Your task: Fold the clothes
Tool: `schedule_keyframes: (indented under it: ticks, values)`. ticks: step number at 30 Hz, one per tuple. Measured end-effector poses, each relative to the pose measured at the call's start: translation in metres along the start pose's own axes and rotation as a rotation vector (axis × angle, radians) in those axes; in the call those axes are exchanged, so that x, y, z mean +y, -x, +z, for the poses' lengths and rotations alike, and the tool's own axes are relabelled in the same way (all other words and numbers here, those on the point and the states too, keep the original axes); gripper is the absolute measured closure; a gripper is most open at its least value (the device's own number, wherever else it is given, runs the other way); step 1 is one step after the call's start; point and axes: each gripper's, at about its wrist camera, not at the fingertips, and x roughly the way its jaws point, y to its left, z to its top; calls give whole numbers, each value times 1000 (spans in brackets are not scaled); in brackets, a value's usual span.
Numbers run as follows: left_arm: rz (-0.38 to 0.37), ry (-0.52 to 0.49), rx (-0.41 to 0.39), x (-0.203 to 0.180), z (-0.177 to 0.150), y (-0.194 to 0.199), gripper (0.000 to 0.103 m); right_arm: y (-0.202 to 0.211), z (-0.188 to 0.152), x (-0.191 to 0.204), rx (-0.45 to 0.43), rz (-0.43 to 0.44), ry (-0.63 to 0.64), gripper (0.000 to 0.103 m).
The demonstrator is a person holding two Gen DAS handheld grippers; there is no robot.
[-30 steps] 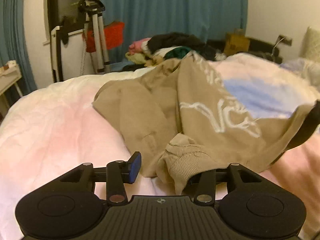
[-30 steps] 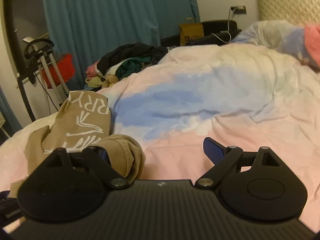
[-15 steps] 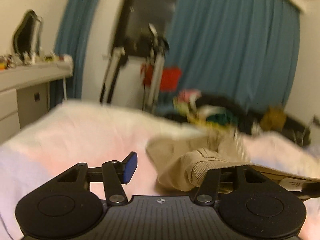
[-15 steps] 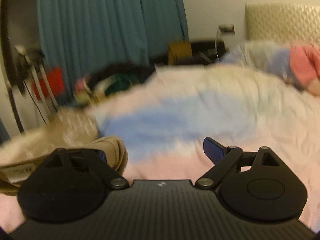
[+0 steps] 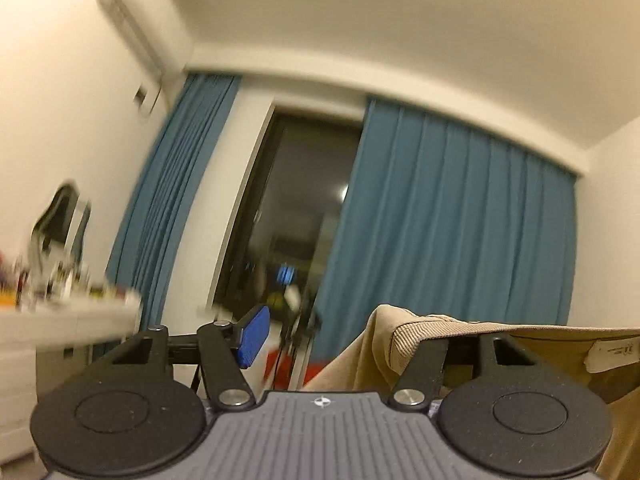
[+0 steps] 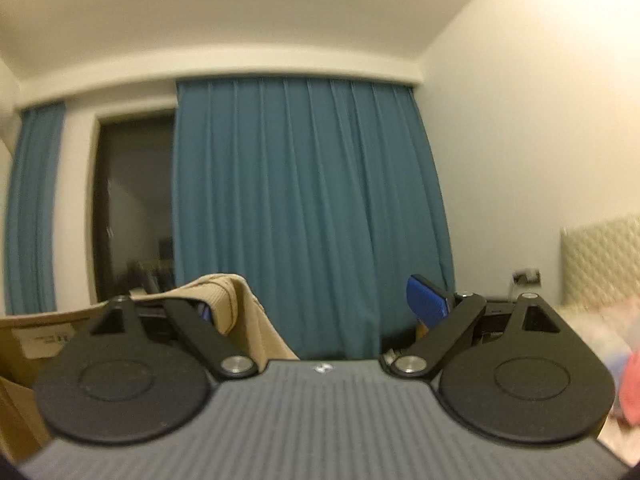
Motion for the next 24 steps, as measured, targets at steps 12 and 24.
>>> schedule_keyframes:
  ticks: [12, 24]
  values:
    - [-64, -12, -59, -17, 139, 21, 32, 33, 133, 9, -115, 85, 14, 12]
    - [-93, 90, 296, 28, -15, -144, 28, -93, -8, 34, 156, 49, 101, 12]
